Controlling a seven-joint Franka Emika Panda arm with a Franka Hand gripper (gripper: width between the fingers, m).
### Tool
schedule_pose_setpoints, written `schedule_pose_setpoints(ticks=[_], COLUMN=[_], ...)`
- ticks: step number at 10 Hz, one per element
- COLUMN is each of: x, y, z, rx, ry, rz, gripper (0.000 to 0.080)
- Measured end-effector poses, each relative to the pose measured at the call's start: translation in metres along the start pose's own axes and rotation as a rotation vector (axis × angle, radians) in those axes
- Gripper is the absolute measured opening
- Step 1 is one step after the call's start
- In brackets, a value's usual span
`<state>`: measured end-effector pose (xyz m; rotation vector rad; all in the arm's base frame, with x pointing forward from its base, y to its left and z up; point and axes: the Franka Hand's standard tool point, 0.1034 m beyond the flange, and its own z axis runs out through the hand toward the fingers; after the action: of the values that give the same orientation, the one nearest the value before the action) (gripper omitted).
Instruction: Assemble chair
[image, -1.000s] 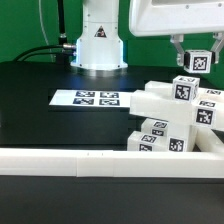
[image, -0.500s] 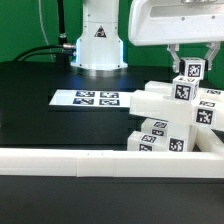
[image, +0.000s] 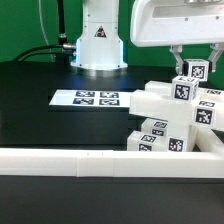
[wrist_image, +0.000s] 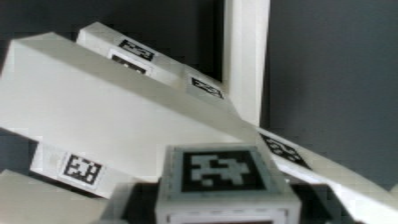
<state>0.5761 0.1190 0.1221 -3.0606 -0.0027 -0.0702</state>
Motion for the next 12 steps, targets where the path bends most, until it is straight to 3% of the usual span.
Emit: schedule_pose_setpoints(ticks=[4,12], x=[-0.0025,-0.0003], y=[0.0010,0.0014], z=[0.0081,0.0086], rx=[-0.003,-0.003], ry=[-0.010,0.008], rz=[0.001,-0.004], gripper=[0.0281,0.0280])
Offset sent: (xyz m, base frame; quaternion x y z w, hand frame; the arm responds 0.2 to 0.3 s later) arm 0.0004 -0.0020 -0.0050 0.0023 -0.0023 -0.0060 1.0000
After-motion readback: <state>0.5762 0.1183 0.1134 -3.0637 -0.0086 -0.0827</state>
